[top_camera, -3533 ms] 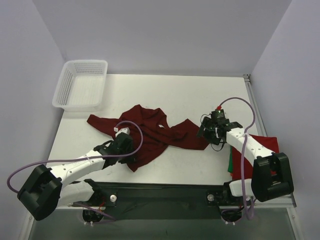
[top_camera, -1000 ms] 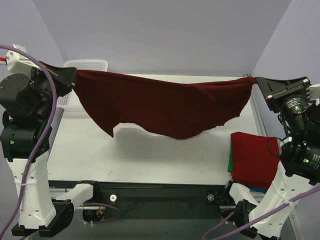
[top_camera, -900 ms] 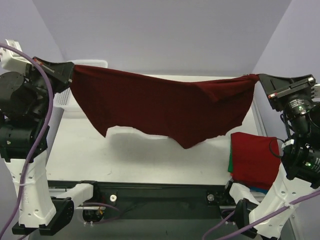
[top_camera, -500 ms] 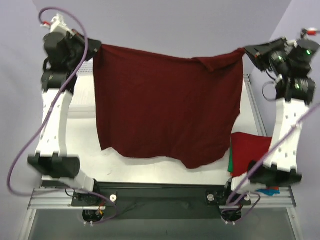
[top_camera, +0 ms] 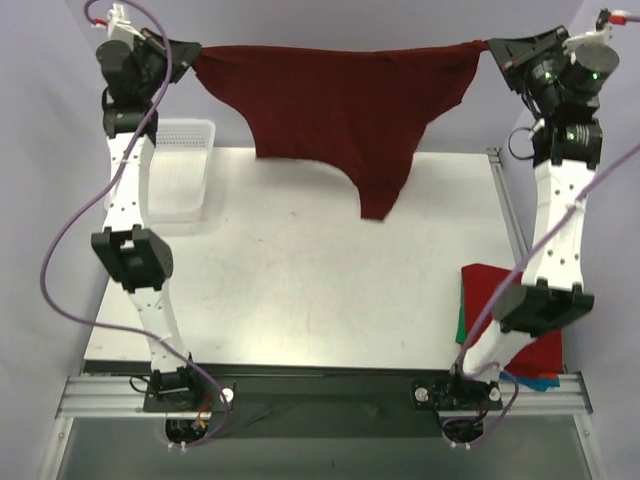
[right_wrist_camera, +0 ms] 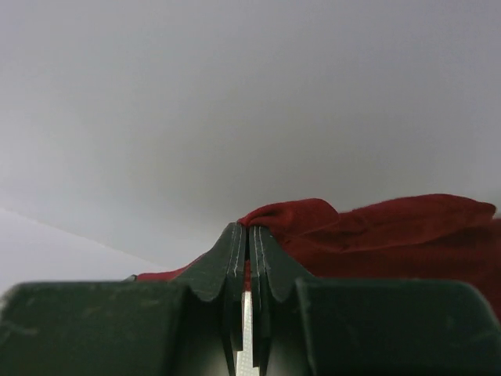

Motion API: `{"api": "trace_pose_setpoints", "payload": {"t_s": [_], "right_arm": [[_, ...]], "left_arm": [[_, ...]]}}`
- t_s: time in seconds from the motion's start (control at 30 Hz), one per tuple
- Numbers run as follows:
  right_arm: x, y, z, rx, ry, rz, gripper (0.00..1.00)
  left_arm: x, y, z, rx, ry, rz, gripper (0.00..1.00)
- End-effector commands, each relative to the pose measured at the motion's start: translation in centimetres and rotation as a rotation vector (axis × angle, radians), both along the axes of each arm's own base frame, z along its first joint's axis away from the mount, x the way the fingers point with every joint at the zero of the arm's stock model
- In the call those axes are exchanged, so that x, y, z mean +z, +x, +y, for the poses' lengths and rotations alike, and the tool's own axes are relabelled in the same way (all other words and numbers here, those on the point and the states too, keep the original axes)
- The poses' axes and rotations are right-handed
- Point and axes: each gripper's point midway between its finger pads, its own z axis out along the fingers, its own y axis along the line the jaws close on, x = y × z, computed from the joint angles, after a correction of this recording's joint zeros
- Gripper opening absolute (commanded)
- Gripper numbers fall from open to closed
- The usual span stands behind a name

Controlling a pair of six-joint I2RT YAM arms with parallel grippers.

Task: Fold and stack the t-shirts
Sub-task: Flatten out the tshirt

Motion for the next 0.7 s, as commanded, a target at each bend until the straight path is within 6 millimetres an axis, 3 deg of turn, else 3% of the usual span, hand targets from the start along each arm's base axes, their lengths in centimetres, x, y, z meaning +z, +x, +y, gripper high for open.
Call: {"api": "trace_pose_setpoints", "payload": {"t_s": [0.0, 0.03, 0.07, 0.1, 0.17, 0.2, 0.23, 0.27, 0.3, 0.33, 0.37, 0.4, 0.43, 0.47, 0.5, 0.53, 0.6, 0.67], "right_arm": [[10.0, -7.0, -0.8, -0.09, -0.07, -0.34, 0.0], [8.6, -6.6, -1.0, -0.087, -0.06, -0.306, 0.0], [8.6, -7.5, -0.7, -0.081, -0.056, -0.313, 0.0], [4.3, -6.0, -1.1, -0.083, -0.035, -0.219, 0.0], [2.5, -7.1, -1.3, -0.106, -0.003, -0.193, 0.0], [-2.7, -6.1, -1.8, -0.122, 0.024, -0.082, 0.0], [-4.5, -6.3, -2.2, -0.143, 0.043, -0.044, 0.0], [-5.4, -7.4, -2.2, -0.151, 0.087, -0.038, 0.0], [-7.4, -7.6, -1.8, -0.135, 0.106, -0.009, 0.0], [-12.2, -7.6, -1.5, -0.124, 0.129, 0.085, 0.0], [-13.4, -8.4, -1.1, -0.114, 0.136, 0.103, 0.0], [-15.3, -8.8, -0.7, -0.105, 0.142, 0.14, 0.0], [-19.6, -9.9, -0.3, -0.106, 0.159, 0.232, 0.0], [-21.4, -10.5, -0.1, -0.102, 0.165, 0.268, 0.0], [-23.6, -11.1, 0.3, -0.095, 0.171, 0.311, 0.0], [-27.0, -12.3, 0.7, -0.09, 0.182, 0.388, 0.0], [-30.3, -13.5, 1.5, -0.06, 0.178, 0.466, 0.0], [-34.8, -15.3, 2.6, -0.028, 0.185, 0.593, 0.0]], "left_arm": [[14.3, -8.5, 2.8, 0.088, 0.063, -0.391, 0.0], [13.7, -8.4, 2.7, 0.08, 0.068, -0.375, 0.0], [13.0, -8.2, 2.7, 0.074, 0.068, -0.357, 0.0], [12.0, -7.8, 2.5, 0.056, 0.062, -0.326, 0.0], [8.4, -6.5, 2.2, 0.033, 0.051, -0.245, 0.0], [6.7, -6.1, 2.2, 0.034, 0.039, -0.212, 0.0], [6.9, -7.3, 2.1, 0.04, 0.032, -0.219, 0.0], [1.5, -6.1, 2.2, 0.046, 0.014, -0.135, 0.0], [0.0, -6.4, 2.1, 0.049, -0.001, -0.111, 0.0], [-1.3, -7.1, 2.2, 0.053, -0.007, -0.086, 0.0], [-5.7, -7.1, 2.2, 0.058, -0.019, -0.002, 0.0], [-6.9, -8.0, 2.4, 0.072, -0.028, 0.018, 0.0], [-8.6, -8.5, 2.5, 0.08, -0.035, 0.049, 0.0], [-10.1, -8.9, 2.7, 0.094, -0.041, 0.081, 0.0], [-13.7, -10.0, 2.7, 0.11, -0.052, 0.153, 0.0], [-15.1, -10.6, 2.9, 0.123, -0.051, 0.179, 0.0], [-20.0, -12.3, 3.1, 0.16, -0.066, 0.29, 0.0], [-23.2, -13.5, 3.2, 0.177, -0.083, 0.367, 0.0]]}}
